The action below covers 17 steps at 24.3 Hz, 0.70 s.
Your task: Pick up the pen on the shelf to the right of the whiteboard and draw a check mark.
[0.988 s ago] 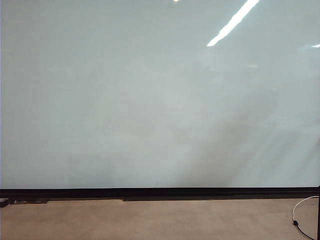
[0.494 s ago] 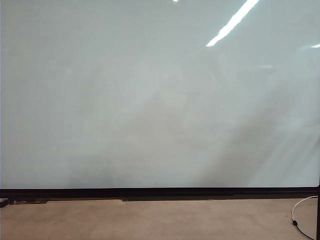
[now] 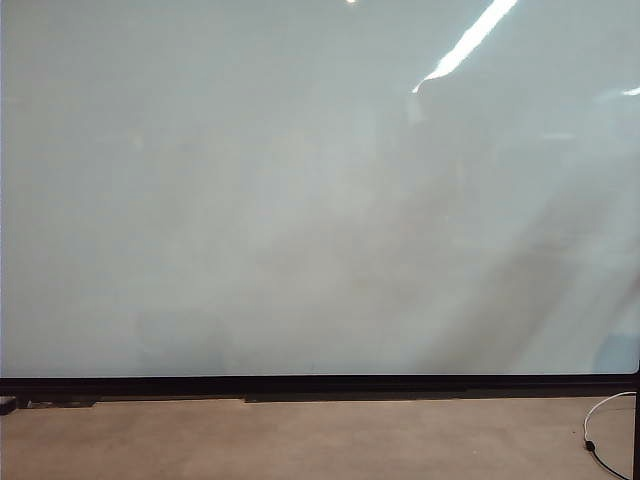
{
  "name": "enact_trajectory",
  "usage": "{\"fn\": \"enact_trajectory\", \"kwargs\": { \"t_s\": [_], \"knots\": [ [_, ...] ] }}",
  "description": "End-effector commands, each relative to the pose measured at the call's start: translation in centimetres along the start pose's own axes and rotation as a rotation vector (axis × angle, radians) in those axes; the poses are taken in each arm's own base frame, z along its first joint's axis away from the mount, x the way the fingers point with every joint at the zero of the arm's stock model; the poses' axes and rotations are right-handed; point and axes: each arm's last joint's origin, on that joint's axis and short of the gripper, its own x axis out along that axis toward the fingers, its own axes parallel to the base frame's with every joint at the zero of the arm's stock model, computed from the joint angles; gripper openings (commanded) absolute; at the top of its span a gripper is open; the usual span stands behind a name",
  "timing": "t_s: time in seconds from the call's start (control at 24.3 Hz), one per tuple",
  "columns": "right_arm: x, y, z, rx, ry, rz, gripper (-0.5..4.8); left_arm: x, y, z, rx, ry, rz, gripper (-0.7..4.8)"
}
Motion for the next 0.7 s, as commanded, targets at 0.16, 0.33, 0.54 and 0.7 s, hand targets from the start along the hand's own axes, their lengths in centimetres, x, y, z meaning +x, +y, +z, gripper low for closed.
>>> {"fn": "enact_trajectory", "kwargs": {
  "t_s": [0.16, 0.33, 0.54, 0.7],
  "knots": [
    [1.6, -2.3, 1.0, -0.039, -0.058, 0.057, 4.13, 0.0, 0.0, 0.2, 0.005, -0.015, 0.000, -0.05],
    [3.0, -3.1, 1.2, -0.041, -0.060, 0.112, 4.13, 0.0, 0.0, 0.2, 0.005, -0.015, -0.001, -0.04],
    [4.7, -3.7, 0.6, -0.014, -0.044, 0.131, 4.14, 0.0, 0.0, 0.2, 0.005, -0.015, -0.001, -0.05],
    [5.9, -4.1, -0.1, 0.012, -0.027, 0.147, 4.14, 0.0, 0.0, 0.2, 0.005, -0.015, -0.001, -0.04]
  ]
}}
